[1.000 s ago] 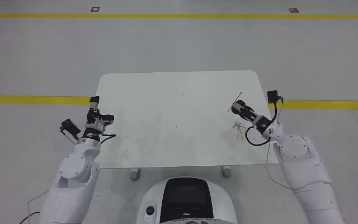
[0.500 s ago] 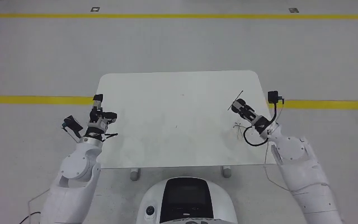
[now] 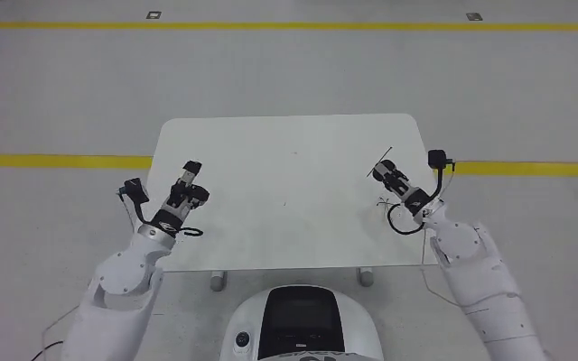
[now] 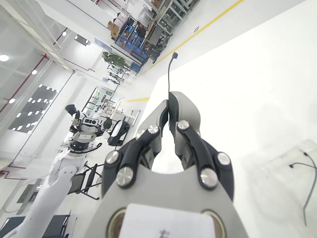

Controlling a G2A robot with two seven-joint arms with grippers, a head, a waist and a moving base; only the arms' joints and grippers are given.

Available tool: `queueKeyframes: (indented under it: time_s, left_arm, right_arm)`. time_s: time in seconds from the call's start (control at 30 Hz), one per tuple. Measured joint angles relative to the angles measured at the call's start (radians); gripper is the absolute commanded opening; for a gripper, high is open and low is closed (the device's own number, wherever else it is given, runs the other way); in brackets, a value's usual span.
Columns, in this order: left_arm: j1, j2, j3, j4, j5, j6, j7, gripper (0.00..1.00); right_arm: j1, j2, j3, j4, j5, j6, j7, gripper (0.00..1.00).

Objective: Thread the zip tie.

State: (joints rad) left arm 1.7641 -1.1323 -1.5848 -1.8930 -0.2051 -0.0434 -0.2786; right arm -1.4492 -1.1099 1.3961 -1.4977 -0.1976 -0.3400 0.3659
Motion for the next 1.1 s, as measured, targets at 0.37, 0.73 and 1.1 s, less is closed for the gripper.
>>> queueKeyframes:
  time_s: [0.37, 0.73, 1.1]
  left_arm:
    - [-0.054, 0.004, 0.142, 0.010, 0.163, -0.054, -0.188, 1.00]
    - [-0.067, 0.000, 0.199, -0.008, 0.203, -0.047, -0.174, 1.00]
    - [-0.067, 0.000, 0.199, -0.008, 0.203, -0.047, -0.174, 1.00]
  right_arm:
    - [-0.023, -0.017, -0.026, 0.021, 0.085, 0.000, -0.102, 0.00]
    - [-0.002, -0.022, -0.048, 0.042, 0.126, 0.000, -0.076, 0.00]
    - [-0.009, -0.025, -0.050, 0.036, 0.133, 0.000, -0.095, 0.00]
